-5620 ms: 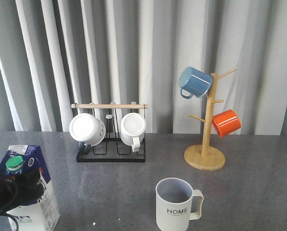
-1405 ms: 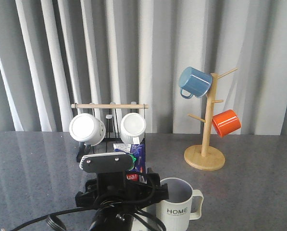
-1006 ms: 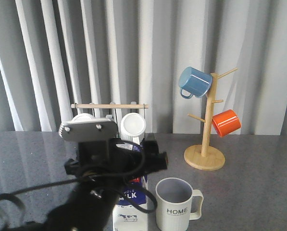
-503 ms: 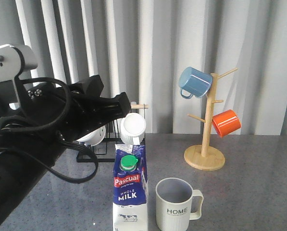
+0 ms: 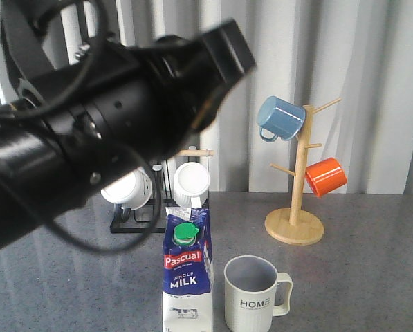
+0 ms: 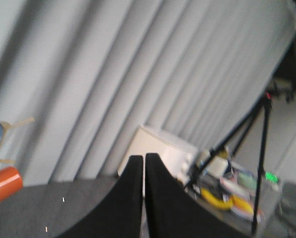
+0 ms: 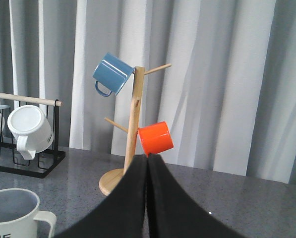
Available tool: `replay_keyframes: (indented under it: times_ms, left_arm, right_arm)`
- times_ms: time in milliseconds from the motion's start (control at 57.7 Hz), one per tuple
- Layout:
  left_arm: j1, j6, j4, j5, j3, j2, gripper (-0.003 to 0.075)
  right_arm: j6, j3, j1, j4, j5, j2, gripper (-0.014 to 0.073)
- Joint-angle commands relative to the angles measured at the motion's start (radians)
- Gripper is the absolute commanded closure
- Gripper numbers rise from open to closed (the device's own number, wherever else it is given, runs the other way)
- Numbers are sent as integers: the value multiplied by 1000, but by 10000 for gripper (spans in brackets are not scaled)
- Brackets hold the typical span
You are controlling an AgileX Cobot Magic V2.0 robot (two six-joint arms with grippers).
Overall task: Place milk next to cup
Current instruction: 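Open the left gripper and lift it away from the carton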
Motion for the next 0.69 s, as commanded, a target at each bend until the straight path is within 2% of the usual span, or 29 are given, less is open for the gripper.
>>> replay_keyframes:
  times_ms: [0,52,121,191,225,347,416,572,676]
  left_arm:
    - [-3,-29,133,132,-7,-18,727]
    - [-3,-20,193,170,31,-22,727]
    - [-3,-21,341,155,128,-55,727]
    - [5,-49,486,77,269,-117,727]
    - [25,-58,503,21,323,-155,727]
    - [184,-43,413,-169,577,-302,727]
    - [284,-6,395,-214,709,-397,727]
    - [481,122,404,-215,918,-644,727]
    - [593,150,406,-178,1014,-814,727]
  right_arm:
    - [-6,-29,-8,0,-69,1,602]
    - [-6,-29,-8,0,-69,1,602]
    - [-6,-29,-8,0,-69,1,602]
    - [-6,-29,-8,0,-68,1,602]
    - [-6,-29,-8,0,-68,1,602]
    - [-6,-29,-8,0,-68,1,602]
    - [-6,-29,-8,0,-69,1,602]
    - [-6,-29,-8,0,-69,1,602]
    - [-6,-29,-8,0,-69,1,602]
